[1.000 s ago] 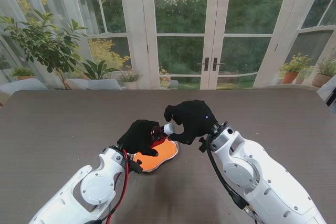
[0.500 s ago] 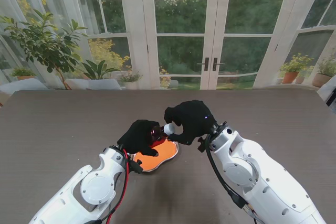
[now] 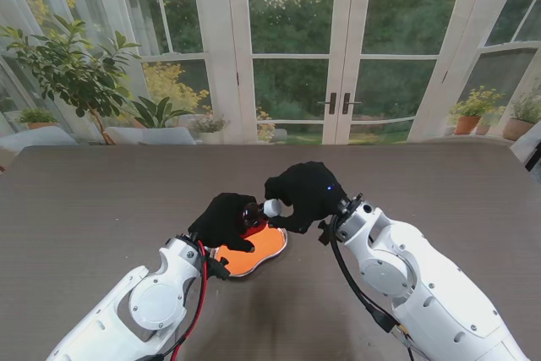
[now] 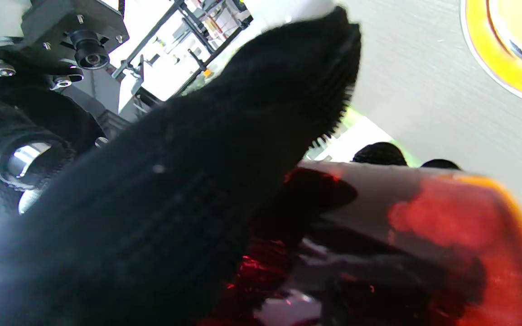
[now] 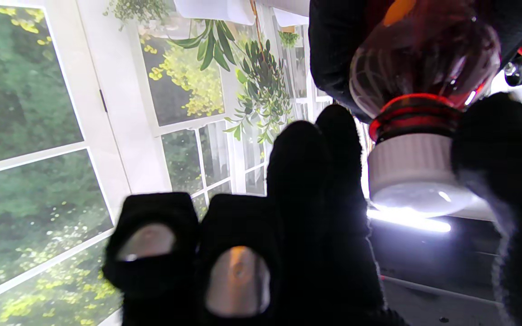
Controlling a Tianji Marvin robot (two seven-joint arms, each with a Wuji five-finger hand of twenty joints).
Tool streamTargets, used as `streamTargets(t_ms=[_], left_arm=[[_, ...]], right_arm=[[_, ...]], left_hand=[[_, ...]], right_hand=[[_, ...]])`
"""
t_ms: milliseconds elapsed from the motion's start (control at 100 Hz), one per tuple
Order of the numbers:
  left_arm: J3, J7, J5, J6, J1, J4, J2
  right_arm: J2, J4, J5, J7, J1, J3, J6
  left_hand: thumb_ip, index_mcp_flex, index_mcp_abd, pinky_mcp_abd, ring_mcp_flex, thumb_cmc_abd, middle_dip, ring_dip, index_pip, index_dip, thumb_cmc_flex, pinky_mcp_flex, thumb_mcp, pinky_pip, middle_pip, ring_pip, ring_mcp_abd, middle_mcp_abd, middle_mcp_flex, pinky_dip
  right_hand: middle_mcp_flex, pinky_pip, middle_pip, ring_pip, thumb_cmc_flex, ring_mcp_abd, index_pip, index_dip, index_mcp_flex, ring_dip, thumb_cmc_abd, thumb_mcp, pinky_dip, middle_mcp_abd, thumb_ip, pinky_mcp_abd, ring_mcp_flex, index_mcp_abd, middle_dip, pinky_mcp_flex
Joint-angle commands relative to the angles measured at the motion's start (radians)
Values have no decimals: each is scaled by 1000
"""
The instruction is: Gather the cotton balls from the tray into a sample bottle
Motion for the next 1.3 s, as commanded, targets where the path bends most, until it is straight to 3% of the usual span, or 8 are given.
streamTargets(t_ms=[0, 520, 750, 920, 1080, 1290], left_arm=[[1, -24, -3, 1, 3, -8, -5], [2, -26, -4, 0, 1, -8, -5], [1, -20, -4, 1, -1, -6, -6], [2, -15, -11, 7, -1, -6, -9], [1, -11, -9, 6, -2, -5, -10], [-3, -14, -10, 10, 2, -9, -9]], right_arm=[[1, -10, -4, 25, 2, 1, -9], [1, -6, -24, 5, 6, -1, 5], [0, -4, -29, -23, -10, 20, -7], [-1, -4, -27, -30, -16, 28, -15], [-8, 17, -20, -62, -2, 11, -32], [-12, 25, -11, -71, 1, 2, -33]], left_hand=[[29, 92, -76, 32, 113, 1066, 43, 62, 285, 56, 92, 87, 60, 581, 102, 447, 51, 25, 82, 62], [29, 94, -75, 32, 113, 1066, 43, 62, 285, 56, 92, 87, 62, 581, 103, 447, 51, 25, 83, 62], [29, 93, -77, 31, 113, 1066, 44, 62, 286, 57, 92, 87, 62, 581, 103, 447, 51, 24, 83, 62], [29, 93, -74, 31, 113, 1066, 43, 62, 286, 57, 92, 87, 62, 581, 103, 447, 51, 26, 83, 62], [29, 93, -76, 31, 113, 1066, 43, 62, 286, 57, 92, 87, 61, 581, 103, 447, 51, 26, 83, 62], [29, 93, -76, 30, 113, 1066, 43, 62, 285, 56, 92, 87, 62, 581, 102, 447, 51, 24, 82, 62]], right_hand=[[65, 45, -12, 53, -11, -47, -4, -2, 48, 20, 17, 12, 6, 17, 32, 25, 12, 6, 5, 24], [-120, 12, -16, -33, -97, -61, -150, -19, -226, -21, -52, 1, 23, 20, 20, -12, 13, 112, 14, -58], [-236, -3, -4, -106, -113, -63, -101, -13, -318, -56, -58, 9, 33, 17, 16, -31, 14, 97, -4, -94], [-253, 0, -7, -122, -98, -56, -50, 1, -308, -65, -74, 18, 38, 25, 16, -32, 14, 80, -29, -98], [-132, 21, 27, -50, -38, -57, 59, 36, -177, -32, -97, 48, 28, 14, 18, -16, 14, 20, -41, -48], [-80, 27, 10, -25, -18, -47, 73, 42, -133, -20, -76, 58, 24, 13, 20, -7, 13, 31, -43, -32]])
